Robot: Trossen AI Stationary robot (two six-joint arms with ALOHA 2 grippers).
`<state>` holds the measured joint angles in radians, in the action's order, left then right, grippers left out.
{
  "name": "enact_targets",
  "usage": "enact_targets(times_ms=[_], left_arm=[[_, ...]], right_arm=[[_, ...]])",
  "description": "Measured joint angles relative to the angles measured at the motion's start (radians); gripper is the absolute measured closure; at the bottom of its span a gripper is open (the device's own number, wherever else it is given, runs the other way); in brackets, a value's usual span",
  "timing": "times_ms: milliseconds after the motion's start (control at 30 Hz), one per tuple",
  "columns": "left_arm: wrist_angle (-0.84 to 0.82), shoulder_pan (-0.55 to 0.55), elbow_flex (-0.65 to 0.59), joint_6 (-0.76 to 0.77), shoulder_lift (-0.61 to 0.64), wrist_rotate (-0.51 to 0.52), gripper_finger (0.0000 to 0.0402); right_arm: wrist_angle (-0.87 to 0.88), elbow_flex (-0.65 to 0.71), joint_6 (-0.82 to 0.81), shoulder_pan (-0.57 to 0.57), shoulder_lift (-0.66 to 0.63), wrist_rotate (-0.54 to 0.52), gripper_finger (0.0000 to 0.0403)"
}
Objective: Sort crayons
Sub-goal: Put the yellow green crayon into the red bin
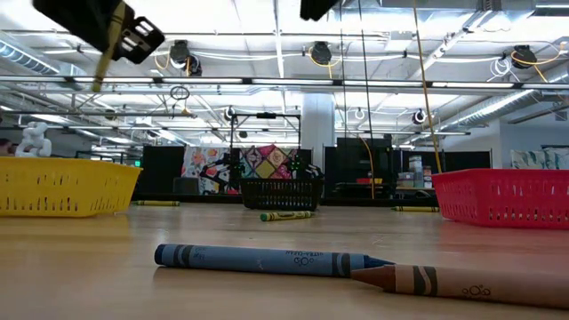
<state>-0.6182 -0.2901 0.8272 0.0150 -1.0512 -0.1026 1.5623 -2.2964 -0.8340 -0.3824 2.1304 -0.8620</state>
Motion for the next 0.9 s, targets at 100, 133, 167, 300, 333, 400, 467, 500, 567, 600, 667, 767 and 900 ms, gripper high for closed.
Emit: enact_targets(times_ms=[100, 133, 167, 300, 333, 400, 467, 500, 567, 600, 667, 767, 900], left_arm=[[0.056, 0.039, 0.0, -0.042, 0.0, 0.042, 0.0393], [0.071, 0.058, 0.0, -0.057, 0.0, 0.049, 0.0393], [0.088, 0.079, 0.0, -0.077, 0.0, 0.05, 0.0393], [0.15, 0.173, 0.0, -0.137, 0.0, 0.052, 0.0393], [0.162, 0.196, 0.0, -0.153, 0.0, 0.052, 0.0393], [0.18, 0.235, 0.0, -0.181, 0.0, 0.052, 0.0393], [0.181, 0.273, 0.0, -0.206, 0.0, 0.052, 0.0393], [0.183, 0.289, 0.0, -0.212, 0.0, 0.051, 0.0393], [0.191, 0.318, 0.0, -0.227, 0.0, 0.038, 0.0393], [0.199, 0.329, 0.0, -0.234, 0.0, 0.02, 0.0393], [0.227, 0.341, 0.0, -0.239, 0.0, -0.025, 0.0393], [0.295, 0.345, 0.0, -0.24, 0.0, -0.09, 0.0393], [0.423, 0.325, 0.0, -0.234, 0.0, -0.183, 0.0393]], right_arm=[[0.007, 0.002, 0.052, 0.036, -0.002, 0.007, 0.0319], [0.007, 0.005, 0.064, 0.05, -0.002, 0.019, 0.0319], [0.008, 0.008, 0.076, 0.063, -0.003, 0.028, 0.0319], [0.009, 0.022, 0.127, 0.105, -0.002, 0.029, 0.0319], [0.009, 0.023, 0.138, 0.112, -0.002, 0.029, 0.0319], [0.009, 0.023, 0.161, 0.122, -0.002, 0.04, 0.0319], [0.007, 0.023, 0.178, 0.127, -0.008, 0.058, 0.0319], [0.002, 0.023, 0.183, 0.127, -0.012, 0.061, 0.0319], [-0.022, 0.024, 0.191, 0.122, -0.034, 0.094, 0.0319], [-0.048, 0.024, 0.197, 0.117, -0.045, 0.109, 0.0319], [-0.112, 0.023, 0.229, 0.098, -0.066, 0.14, 0.0319], [-0.208, 0.023, 0.299, 0.067, -0.077, 0.203, 0.0319], [-0.274, 0.023, 0.377, 0.028, -0.075, 0.246, 0.0319]])
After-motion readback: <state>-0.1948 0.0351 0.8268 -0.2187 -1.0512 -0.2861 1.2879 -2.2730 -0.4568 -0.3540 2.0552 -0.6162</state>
